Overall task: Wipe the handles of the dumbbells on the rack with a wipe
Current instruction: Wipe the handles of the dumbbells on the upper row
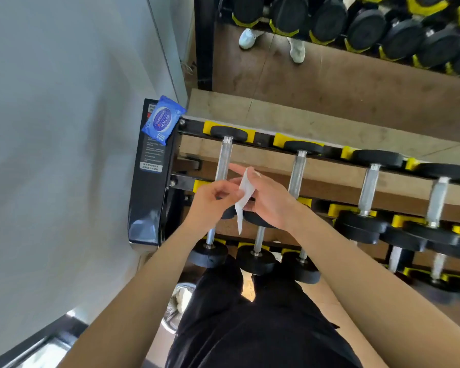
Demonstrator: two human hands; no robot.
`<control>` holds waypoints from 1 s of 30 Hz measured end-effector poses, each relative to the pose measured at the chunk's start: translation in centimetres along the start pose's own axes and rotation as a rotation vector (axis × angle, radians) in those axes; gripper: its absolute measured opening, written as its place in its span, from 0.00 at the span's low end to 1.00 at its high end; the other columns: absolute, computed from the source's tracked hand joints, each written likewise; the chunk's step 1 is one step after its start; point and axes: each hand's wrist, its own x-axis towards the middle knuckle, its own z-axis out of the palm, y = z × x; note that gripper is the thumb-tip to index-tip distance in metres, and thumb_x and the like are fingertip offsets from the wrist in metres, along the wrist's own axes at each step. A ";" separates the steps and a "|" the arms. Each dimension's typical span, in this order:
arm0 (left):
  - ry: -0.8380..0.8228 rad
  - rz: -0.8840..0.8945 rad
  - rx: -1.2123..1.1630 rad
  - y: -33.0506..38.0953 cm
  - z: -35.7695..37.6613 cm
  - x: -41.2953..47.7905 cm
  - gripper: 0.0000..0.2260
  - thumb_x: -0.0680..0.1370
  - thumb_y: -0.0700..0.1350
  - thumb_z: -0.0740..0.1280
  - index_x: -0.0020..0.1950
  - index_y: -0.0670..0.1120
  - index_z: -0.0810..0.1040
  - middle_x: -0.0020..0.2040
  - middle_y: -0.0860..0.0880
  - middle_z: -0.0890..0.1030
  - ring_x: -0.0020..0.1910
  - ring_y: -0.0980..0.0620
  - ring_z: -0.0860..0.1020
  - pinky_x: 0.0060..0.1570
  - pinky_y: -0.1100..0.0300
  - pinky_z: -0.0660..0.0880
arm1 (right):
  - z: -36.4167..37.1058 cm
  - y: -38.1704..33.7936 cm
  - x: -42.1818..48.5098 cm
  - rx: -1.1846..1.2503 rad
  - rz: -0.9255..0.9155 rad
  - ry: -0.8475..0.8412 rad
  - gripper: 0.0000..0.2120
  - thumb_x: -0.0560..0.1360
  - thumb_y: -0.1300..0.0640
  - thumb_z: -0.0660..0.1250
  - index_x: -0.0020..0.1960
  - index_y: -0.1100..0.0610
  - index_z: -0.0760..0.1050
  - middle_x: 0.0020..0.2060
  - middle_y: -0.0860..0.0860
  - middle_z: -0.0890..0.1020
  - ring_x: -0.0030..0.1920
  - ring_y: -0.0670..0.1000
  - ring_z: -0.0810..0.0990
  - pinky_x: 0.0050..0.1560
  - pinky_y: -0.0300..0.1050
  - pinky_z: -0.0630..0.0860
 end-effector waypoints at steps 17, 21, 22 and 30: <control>-0.202 -0.024 0.150 1.7 5.8 -2.2 0.06 0.76 0.41 0.75 0.53 0.43 0.85 0.46 0.49 0.87 0.45 0.52 0.85 0.47 0.61 0.80 | -4.5 0.7 -6.1 0.093 -0.130 0.331 0.16 0.84 0.49 0.59 0.58 0.56 0.83 0.48 0.53 0.76 0.53 0.55 0.78 0.54 0.51 0.81; -0.294 -0.092 0.199 2.0 6.5 -2.4 0.04 0.79 0.42 0.71 0.50 0.43 0.85 0.38 0.54 0.83 0.36 0.59 0.79 0.40 0.67 0.74 | -5.3 0.8 -6.6 0.000 -0.183 0.414 0.12 0.82 0.52 0.63 0.54 0.56 0.84 0.46 0.50 0.78 0.51 0.55 0.77 0.52 0.52 0.81; -0.286 -0.105 0.196 1.9 6.6 -2.3 0.04 0.80 0.42 0.70 0.49 0.43 0.84 0.38 0.54 0.82 0.36 0.58 0.78 0.41 0.65 0.73 | -5.5 0.8 -6.7 -0.024 -0.205 0.417 0.11 0.82 0.53 0.64 0.53 0.55 0.84 0.45 0.50 0.80 0.50 0.55 0.77 0.52 0.54 0.80; 0.099 -0.259 -0.079 1.5 7.1 -2.1 0.02 0.80 0.39 0.69 0.51 0.42 0.82 0.42 0.47 0.86 0.42 0.49 0.85 0.38 0.59 0.81 | -5.9 1.0 -8.4 -0.654 -0.481 0.300 0.05 0.76 0.57 0.72 0.50 0.52 0.86 0.54 0.45 0.83 0.55 0.44 0.80 0.56 0.40 0.78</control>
